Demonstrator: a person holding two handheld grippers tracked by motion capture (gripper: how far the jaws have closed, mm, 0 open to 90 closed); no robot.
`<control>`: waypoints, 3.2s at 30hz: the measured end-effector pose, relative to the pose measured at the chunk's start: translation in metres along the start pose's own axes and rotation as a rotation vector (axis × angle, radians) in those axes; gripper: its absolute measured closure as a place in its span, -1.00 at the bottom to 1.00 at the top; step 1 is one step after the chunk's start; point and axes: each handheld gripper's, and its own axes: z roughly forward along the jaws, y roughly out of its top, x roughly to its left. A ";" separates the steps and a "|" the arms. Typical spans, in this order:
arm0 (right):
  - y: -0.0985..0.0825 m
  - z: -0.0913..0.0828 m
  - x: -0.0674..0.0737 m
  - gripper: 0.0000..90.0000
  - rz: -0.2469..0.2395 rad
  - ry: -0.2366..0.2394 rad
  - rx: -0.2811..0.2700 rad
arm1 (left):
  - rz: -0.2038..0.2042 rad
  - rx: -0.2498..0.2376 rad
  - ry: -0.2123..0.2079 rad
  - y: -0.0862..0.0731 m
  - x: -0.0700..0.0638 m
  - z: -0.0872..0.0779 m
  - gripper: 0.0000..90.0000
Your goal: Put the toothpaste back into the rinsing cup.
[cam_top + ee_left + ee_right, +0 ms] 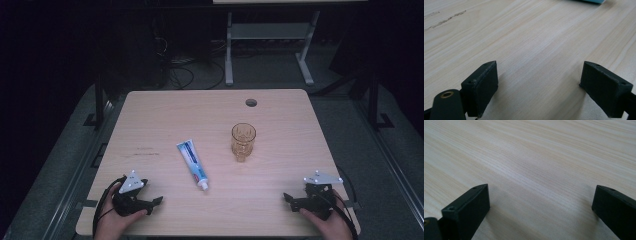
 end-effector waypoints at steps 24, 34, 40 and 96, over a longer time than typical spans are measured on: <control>0.000 0.000 0.000 -0.98 0.003 -0.006 0.001 | -0.020 -0.005 -0.010 0.005 0.000 -0.003 -0.32; 0.000 0.000 0.000 -0.98 0.004 -0.006 0.001 | -0.037 -0.021 -0.030 0.015 0.001 -0.001 -0.34; 0.000 0.000 0.000 -0.98 0.004 -0.006 0.001 | -0.043 -0.033 -0.032 0.025 0.004 -0.002 -0.36; 0.001 0.001 0.000 -0.98 0.013 -0.015 0.002 | -0.033 -0.089 -0.147 0.104 -0.007 0.035 -0.11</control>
